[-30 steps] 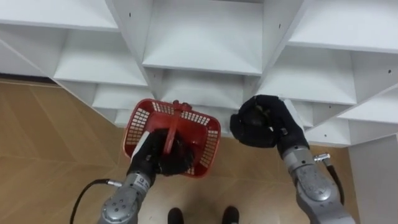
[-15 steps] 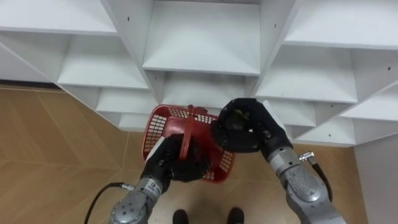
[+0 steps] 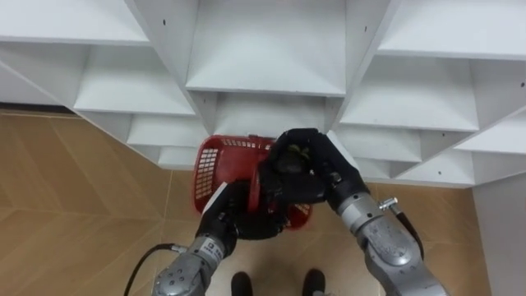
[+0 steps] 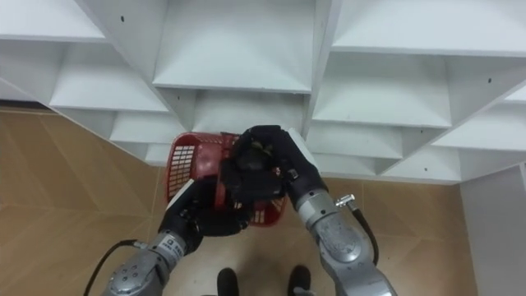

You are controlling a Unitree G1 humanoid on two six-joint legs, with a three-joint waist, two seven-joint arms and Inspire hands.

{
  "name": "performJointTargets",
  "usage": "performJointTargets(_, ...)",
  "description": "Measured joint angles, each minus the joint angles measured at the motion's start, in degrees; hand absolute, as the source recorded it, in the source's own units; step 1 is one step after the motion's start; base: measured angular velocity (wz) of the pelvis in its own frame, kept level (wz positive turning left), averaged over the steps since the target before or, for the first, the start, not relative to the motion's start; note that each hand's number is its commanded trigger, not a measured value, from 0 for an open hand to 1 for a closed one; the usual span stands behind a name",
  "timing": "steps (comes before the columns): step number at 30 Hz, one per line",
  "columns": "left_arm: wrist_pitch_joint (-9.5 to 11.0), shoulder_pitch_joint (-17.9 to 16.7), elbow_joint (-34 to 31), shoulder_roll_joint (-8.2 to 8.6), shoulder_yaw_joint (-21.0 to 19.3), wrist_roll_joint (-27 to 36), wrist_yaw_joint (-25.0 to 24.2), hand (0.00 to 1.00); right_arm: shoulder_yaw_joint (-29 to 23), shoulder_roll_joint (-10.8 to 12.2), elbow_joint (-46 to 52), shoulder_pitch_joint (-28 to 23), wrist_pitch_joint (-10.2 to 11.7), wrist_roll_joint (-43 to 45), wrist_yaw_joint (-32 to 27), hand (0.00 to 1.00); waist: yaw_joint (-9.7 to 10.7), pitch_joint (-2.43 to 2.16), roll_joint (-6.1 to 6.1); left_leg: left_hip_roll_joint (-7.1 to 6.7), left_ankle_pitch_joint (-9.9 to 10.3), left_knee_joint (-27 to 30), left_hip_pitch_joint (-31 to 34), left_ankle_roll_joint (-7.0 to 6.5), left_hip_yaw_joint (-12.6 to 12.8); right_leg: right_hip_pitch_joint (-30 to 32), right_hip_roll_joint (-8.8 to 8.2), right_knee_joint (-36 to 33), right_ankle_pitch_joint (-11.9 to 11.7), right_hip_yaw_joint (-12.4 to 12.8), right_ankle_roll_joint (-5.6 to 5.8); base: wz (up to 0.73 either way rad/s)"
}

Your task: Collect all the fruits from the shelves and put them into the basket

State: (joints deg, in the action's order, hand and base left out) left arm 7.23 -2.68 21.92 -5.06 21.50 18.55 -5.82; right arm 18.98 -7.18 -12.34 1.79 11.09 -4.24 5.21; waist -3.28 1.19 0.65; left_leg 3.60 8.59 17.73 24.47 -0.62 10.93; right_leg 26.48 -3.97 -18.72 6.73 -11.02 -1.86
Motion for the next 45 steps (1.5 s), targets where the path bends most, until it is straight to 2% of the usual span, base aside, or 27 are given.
performJointTargets(23,0.4,0.7,-0.6,-0.04,-0.2,0.0,-1.1,1.00,0.0,0.0,0.0,0.0,0.0,0.4,-0.3,1.00,0.2,-0.01,0.02,0.13,0.0,1.2,0.1,-0.01,-0.1,0.0,-0.05,-1.0,0.0,0.0,-0.09,0.00)
performJointTargets(31,0.9,0.7,-1.3,0.00,-1.1,0.0,-1.1,1.00,0.0,-0.1,-0.2,-0.2,0.1,1.7,-0.3,1.00,0.3,-0.01,0.02,0.63,0.0,1.8,0.4,0.07,-0.1,-0.1,0.21,-1.0,-0.1,-0.2,-0.38,0.00)
performJointTargets(38,0.9,1.2,-1.8,0.03,-1.2,1.5,-1.1,1.00,-0.1,-0.4,-0.2,-0.7,0.1,2.6,-2.2,1.00,0.4,-0.02,0.02,0.63,0.1,1.8,0.4,0.08,0.0,0.0,0.23,-1.0,-0.1,-0.1,-0.38,0.00)
performJointTargets(45,0.9,1.1,-1.8,-0.02,-1.1,3.2,-1.4,1.00,0.0,-0.5,-0.2,-0.7,0.1,2.3,-2.9,1.00,1.4,-0.03,-0.02,0.59,0.1,1.9,0.3,0.08,0.0,0.0,0.22,-1.2,-0.1,0.1,-0.38,0.00)
